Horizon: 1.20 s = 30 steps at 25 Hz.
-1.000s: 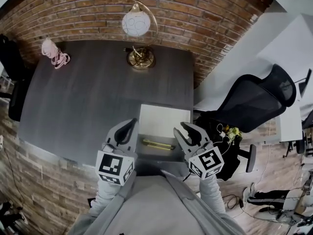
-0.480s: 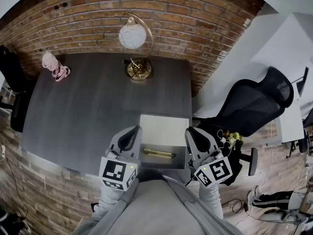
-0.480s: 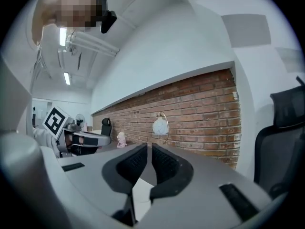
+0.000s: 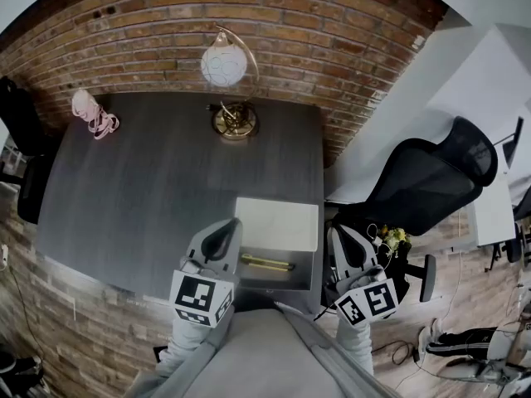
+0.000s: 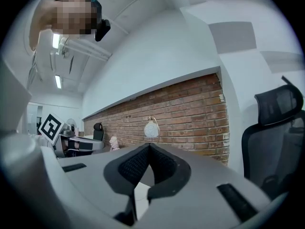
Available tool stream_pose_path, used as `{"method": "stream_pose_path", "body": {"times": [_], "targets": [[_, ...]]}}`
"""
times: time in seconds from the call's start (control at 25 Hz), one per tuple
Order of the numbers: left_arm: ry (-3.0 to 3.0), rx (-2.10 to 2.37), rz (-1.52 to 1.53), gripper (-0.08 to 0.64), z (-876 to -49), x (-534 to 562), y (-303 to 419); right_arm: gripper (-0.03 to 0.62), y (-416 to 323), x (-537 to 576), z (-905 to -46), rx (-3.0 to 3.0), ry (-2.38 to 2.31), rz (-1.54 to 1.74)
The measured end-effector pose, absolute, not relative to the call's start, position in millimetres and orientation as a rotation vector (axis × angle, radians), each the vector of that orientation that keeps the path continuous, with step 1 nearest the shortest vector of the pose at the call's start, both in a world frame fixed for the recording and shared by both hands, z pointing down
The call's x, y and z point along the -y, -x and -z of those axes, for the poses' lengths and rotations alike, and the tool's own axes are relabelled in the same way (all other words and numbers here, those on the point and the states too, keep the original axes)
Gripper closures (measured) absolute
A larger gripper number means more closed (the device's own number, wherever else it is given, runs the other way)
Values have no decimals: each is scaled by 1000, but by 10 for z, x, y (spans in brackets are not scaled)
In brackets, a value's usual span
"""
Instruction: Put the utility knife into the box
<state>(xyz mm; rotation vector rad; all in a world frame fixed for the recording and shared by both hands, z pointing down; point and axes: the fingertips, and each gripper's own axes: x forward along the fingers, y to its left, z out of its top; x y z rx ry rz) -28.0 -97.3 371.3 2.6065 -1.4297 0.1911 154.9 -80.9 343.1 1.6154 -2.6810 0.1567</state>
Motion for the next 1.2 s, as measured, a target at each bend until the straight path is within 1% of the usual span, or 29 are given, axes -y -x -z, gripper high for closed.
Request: {"method": "stream_pose_path", "body": {"times": [0.56,1.2], "targets": [[-2602,1425,-215,541,-3737,913,170,575,-1614,763,-3506,2670,-1587,-167],[-2587,1455,-217,541,-3743,901,238,575,-1558,780,-3521,2699,-1568,-183]]}}
